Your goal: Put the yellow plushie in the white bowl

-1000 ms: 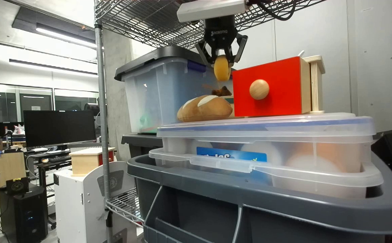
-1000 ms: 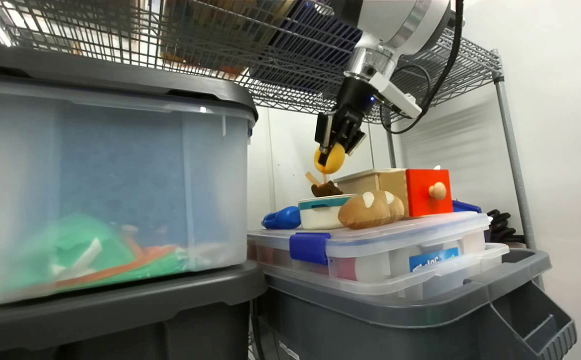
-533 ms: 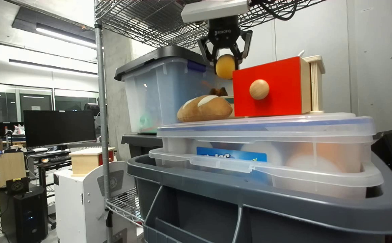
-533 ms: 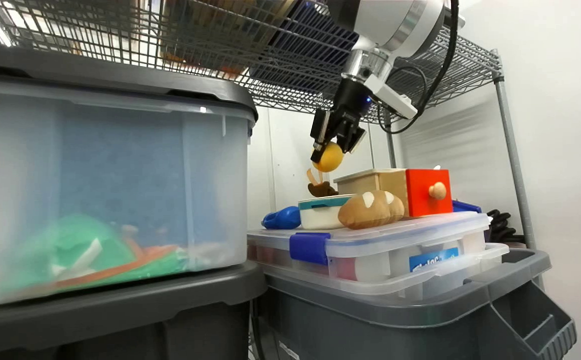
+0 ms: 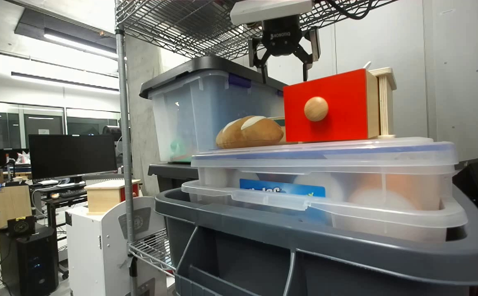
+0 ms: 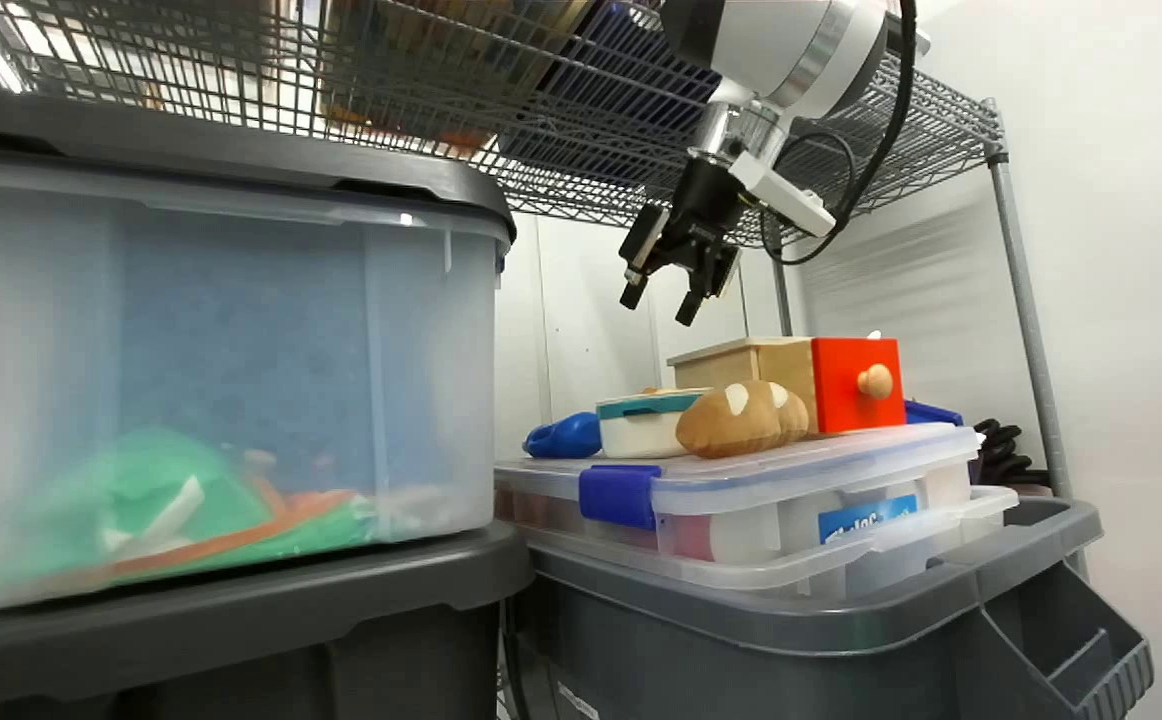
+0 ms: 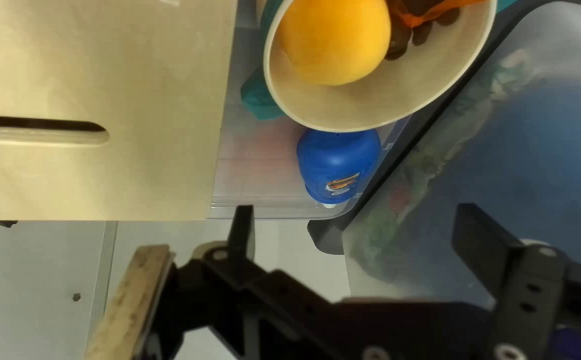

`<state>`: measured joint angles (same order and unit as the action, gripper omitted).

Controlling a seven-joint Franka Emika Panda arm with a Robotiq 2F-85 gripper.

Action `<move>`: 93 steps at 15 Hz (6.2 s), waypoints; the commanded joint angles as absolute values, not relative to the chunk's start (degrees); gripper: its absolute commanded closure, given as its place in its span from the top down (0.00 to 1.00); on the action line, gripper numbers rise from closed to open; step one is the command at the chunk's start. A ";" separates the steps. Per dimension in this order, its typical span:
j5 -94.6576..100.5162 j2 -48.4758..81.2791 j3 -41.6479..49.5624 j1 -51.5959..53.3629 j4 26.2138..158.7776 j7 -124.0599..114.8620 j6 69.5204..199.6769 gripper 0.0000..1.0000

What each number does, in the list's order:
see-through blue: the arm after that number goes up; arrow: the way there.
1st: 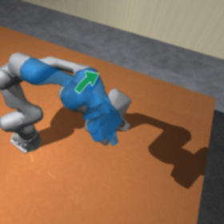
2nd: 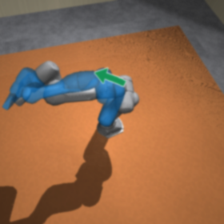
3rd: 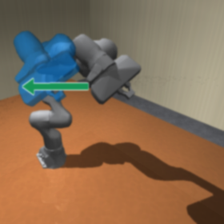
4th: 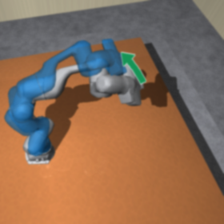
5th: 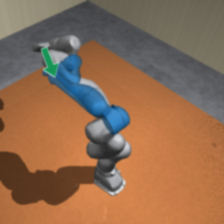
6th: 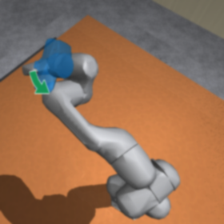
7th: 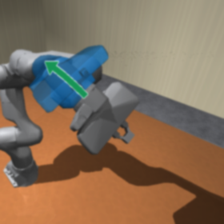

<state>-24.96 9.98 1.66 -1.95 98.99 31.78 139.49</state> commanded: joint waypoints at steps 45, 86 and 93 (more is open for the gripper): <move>-10.60 -24.71 7.99 -4.45 132.28 29.36 124.58 1.00; -3.15 -34.07 4.75 -2.15 144.04 9.43 115.32 1.00; -3.47 -33.91 3.80 -0.43 144.50 8.83 115.77 1.00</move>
<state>-3.63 -33.94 3.58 -0.67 144.63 8.97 115.92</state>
